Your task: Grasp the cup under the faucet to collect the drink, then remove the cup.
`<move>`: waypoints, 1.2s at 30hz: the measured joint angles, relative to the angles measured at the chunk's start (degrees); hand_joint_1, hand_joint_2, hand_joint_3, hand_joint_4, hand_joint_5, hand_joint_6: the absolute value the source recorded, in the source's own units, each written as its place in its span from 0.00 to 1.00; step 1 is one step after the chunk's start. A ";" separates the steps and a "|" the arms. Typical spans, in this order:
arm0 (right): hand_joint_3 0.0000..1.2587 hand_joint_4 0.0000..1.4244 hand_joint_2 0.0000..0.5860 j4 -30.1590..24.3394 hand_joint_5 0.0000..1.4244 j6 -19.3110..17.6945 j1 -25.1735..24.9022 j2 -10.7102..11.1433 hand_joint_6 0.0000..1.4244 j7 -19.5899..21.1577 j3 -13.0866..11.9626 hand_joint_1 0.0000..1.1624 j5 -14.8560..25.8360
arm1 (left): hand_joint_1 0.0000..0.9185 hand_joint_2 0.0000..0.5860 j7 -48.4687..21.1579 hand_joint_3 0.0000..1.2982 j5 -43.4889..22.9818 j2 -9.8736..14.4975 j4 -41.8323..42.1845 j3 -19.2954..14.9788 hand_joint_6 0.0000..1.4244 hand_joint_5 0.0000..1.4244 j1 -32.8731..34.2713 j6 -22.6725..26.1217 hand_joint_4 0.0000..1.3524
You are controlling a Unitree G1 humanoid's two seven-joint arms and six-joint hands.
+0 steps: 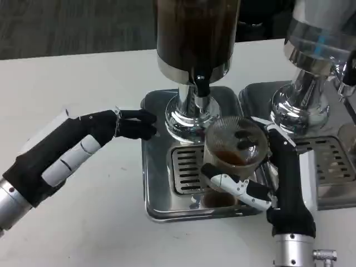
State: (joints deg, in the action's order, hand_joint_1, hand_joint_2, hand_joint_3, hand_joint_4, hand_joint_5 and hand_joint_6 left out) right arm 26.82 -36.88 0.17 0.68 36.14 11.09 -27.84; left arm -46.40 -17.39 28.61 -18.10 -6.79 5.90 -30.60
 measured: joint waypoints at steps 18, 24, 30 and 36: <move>0.69 0.67 0.18 -16.98 0.77 4.05 10.14 1.60 0.93 -11.46 -2.62 0.93 3.51 | 0.00 0.30 0.70 0.17 7.14 0.52 1.02 1.28 0.07 0.03 -0.22 -10.97 0.03; 0.71 0.68 0.20 -22.25 0.78 5.93 12.96 2.04 0.93 -15.17 -3.20 0.94 5.00 | 0.00 0.30 1.02 0.13 9.50 2.54 1.85 1.67 0.05 0.00 -1.68 -16.45 0.00; 0.72 0.69 0.21 -26.81 0.78 7.14 15.87 2.13 0.93 -17.68 -3.87 0.94 5.82 | 0.00 0.29 2.09 0.09 13.45 4.87 2.84 1.83 0.01 0.00 -3.23 -21.33 0.00; 0.72 0.69 0.21 -30.50 0.79 8.10 18.33 2.22 0.93 -20.32 -3.95 0.94 6.76 | 0.00 0.29 3.36 0.08 15.90 7.43 2.99 1.96 0.00 0.00 -4.14 -25.21 0.00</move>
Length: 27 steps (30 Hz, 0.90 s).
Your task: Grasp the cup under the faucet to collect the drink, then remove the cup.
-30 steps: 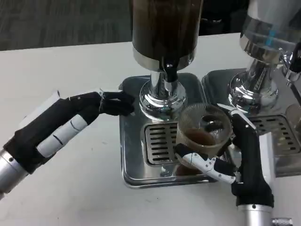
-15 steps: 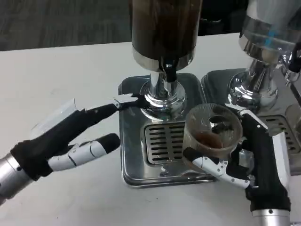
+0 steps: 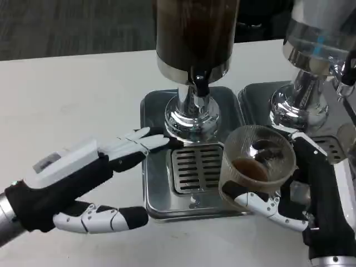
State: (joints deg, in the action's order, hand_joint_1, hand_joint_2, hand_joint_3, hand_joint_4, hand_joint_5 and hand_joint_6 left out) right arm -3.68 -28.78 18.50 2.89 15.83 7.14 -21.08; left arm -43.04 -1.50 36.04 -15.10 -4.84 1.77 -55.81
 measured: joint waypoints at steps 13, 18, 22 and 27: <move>0.74 0.70 0.21 -7.37 0.79 1.11 5.78 0.41 0.91 -4.35 -0.27 0.94 0.54 | 0.00 0.26 2.41 0.07 2.04 5.98 0.03 0.29 0.00 0.00 -3.76 -6.43 0.00; 0.74 0.70 0.21 -9.10 0.79 1.21 7.12 0.38 0.91 -5.53 -0.23 0.94 0.89 | 0.00 0.26 3.77 0.06 2.11 6.78 1.15 0.32 0.00 0.00 -4.37 -7.47 0.00; 0.74 0.70 0.21 -11.02 0.78 1.46 8.68 0.37 0.91 -6.51 -0.18 0.94 1.32 | 0.00 0.26 4.61 0.06 2.19 7.59 2.69 0.55 0.00 0.00 -5.99 -7.98 0.00; 0.74 0.70 0.21 -12.39 0.78 1.89 9.52 0.39 0.91 -7.46 -0.20 0.94 1.45 | 0.00 0.26 5.21 0.06 2.20 8.30 3.84 0.62 0.00 0.00 -7.08 -8.17 0.00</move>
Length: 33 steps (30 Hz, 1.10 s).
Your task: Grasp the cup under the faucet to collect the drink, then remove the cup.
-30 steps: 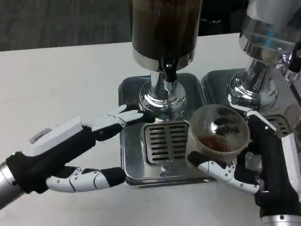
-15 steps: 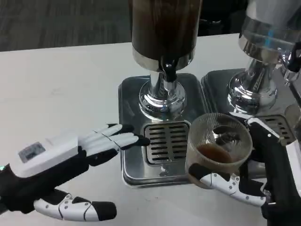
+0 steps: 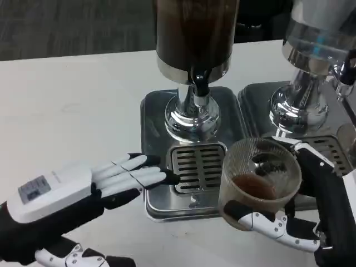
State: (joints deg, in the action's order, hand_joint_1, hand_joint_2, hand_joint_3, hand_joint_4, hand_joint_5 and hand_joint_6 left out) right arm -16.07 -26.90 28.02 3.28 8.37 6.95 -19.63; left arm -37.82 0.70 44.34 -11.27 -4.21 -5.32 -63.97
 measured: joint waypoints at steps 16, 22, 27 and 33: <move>0.75 0.71 0.24 -0.23 0.79 0.17 0.44 -0.02 0.93 -0.62 -0.18 0.94 0.90 | 0.00 0.26 0.58 0.06 0.00 0.75 0.49 0.63 0.00 0.00 -0.89 -0.06 0.00; 0.76 0.71 0.24 -0.23 0.79 0.17 0.63 -0.02 0.93 -0.62 -0.22 0.95 0.92 | 0.00 0.26 0.63 0.06 0.09 0.75 0.49 0.68 0.00 0.00 -0.89 -0.39 0.00; 0.76 0.71 0.24 -0.23 0.79 0.17 0.63 -0.02 0.93 -0.62 -0.21 0.95 0.93 | 0.00 0.26 1.10 0.06 0.12 0.76 0.49 0.67 0.00 0.00 -0.89 -0.50 0.00; 0.76 0.71 0.24 -0.23 0.79 0.17 0.63 -0.04 0.92 -0.63 -0.22 0.95 1.04 | 0.00 0.26 1.30 0.06 0.31 0.80 0.49 0.67 0.00 0.00 -0.97 -0.56 0.00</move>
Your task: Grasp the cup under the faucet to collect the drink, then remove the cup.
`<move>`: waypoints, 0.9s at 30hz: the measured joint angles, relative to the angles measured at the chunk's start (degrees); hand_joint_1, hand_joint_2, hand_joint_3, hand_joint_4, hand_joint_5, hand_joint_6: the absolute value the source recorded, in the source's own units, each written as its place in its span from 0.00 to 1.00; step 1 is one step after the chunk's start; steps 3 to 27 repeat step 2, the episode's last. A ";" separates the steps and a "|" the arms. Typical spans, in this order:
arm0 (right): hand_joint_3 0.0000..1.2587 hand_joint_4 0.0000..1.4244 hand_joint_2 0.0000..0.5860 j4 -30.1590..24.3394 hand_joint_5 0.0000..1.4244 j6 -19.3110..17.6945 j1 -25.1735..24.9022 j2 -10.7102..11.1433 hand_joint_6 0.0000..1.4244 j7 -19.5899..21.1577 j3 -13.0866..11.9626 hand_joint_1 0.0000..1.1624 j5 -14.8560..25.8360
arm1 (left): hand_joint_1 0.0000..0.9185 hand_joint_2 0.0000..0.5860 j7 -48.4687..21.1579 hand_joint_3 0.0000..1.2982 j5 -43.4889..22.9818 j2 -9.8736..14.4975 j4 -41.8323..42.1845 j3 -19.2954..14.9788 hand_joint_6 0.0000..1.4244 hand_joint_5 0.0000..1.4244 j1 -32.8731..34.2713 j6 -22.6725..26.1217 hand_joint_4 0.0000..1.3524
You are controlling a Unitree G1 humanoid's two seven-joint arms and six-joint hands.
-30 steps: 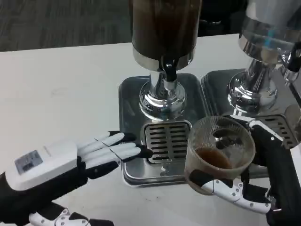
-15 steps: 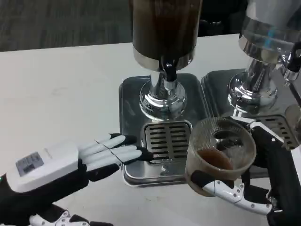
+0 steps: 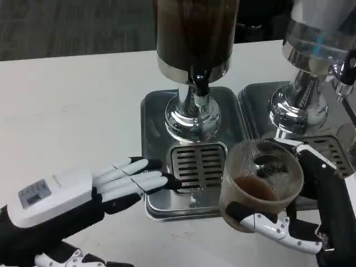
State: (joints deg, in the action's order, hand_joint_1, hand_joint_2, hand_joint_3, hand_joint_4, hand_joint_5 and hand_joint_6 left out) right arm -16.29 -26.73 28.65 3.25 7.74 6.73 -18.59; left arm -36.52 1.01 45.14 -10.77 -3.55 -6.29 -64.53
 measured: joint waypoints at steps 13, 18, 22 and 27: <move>0.77 0.71 0.24 0.00 0.79 0.00 0.00 0.00 0.92 0.00 0.00 0.95 0.01 | 0.00 0.26 0.18 0.06 0.29 0.00 0.00 0.00 0.00 0.00 -0.01 0.00 0.00; 0.77 0.71 0.24 0.00 0.79 0.00 0.00 0.00 0.92 0.00 0.00 0.95 0.01 | 0.00 0.26 0.18 0.06 0.29 0.00 0.00 0.00 0.00 0.00 -0.01 0.00 0.00; 0.77 0.71 0.24 0.00 0.79 0.00 0.00 0.00 0.92 0.00 0.00 0.95 0.01 | 0.00 0.26 0.18 0.06 0.29 0.00 0.00 0.00 0.00 0.00 -0.01 0.00 0.00; 0.77 0.71 0.24 0.00 0.79 0.00 0.00 0.00 0.92 0.00 0.00 0.95 0.01 | 0.00 0.26 0.18 0.06 0.29 0.00 0.00 0.00 0.00 0.00 -0.01 0.00 0.00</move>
